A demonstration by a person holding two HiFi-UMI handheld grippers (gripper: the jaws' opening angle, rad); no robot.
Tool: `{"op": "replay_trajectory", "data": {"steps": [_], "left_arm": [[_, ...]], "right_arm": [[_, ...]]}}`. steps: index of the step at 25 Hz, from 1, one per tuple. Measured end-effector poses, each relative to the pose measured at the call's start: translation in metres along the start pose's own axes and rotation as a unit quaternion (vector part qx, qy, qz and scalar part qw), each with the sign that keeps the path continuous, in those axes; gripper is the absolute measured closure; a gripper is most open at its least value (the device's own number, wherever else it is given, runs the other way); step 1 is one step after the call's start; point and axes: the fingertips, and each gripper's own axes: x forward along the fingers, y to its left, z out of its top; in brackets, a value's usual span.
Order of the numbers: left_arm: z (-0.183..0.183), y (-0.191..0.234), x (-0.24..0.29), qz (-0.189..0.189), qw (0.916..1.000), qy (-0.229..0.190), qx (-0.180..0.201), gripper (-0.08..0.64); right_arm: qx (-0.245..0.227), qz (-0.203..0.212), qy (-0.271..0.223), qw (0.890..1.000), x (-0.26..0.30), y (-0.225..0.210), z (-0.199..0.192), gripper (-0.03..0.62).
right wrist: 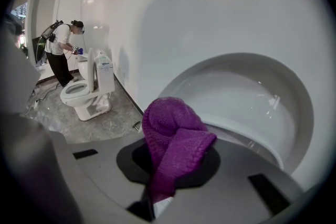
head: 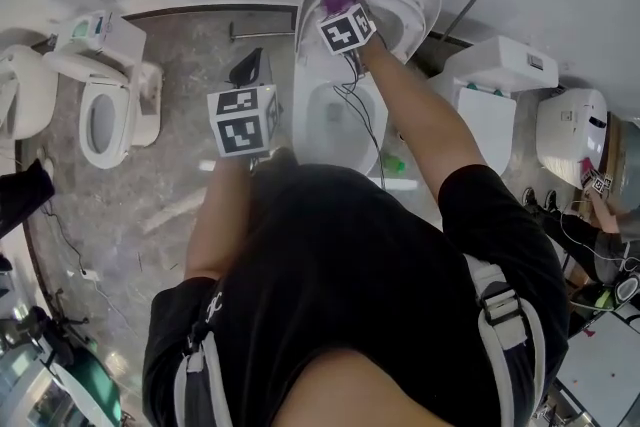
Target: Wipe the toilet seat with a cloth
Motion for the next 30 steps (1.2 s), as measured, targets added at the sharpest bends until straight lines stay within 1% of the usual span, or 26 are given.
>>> {"op": "replay_trajectory", "data": {"steps": [5,8,13,16,19,23,26,30], "left_arm": [[-0.006,0.021,-0.002,0.009,0.9999,0.008,-0.006,0.551],[-0.011,0.031,0.002,0.012,0.9997,0.016,-0.010,0.551],[-0.009,0.038,0.013,0.000,0.9998,0.016,-0.011,0.551],[-0.012,0.039,0.020,-0.011,0.9996,0.023,-0.010,0.551],[-0.015,0.038,0.029,-0.021,0.9993,0.030,-0.010,0.551],[-0.017,0.035,0.039,-0.030,0.9988,0.037,-0.011,0.551],[-0.020,0.039,0.047,-0.036,0.9982,0.045,-0.017,0.551],[-0.028,0.042,0.061,-0.039,0.9974,0.057,-0.023,0.551]], "right_arm": [[-0.012,0.009,0.006,1.000,0.017,0.019,0.003,0.544],[-0.020,0.013,0.013,1.000,0.026,0.029,-0.002,0.543],[-0.023,0.014,0.016,1.000,0.031,0.034,-0.007,0.543],[-0.017,0.025,0.017,0.999,0.031,0.039,-0.007,0.543],[-0.016,0.046,0.026,0.999,0.029,0.050,-0.017,0.543],[-0.022,0.072,0.042,0.996,0.028,0.074,-0.042,0.543],[-0.014,0.074,0.055,0.996,0.030,0.083,-0.055,0.543],[-0.012,0.079,0.061,0.995,0.041,0.089,-0.059,0.543]]}}
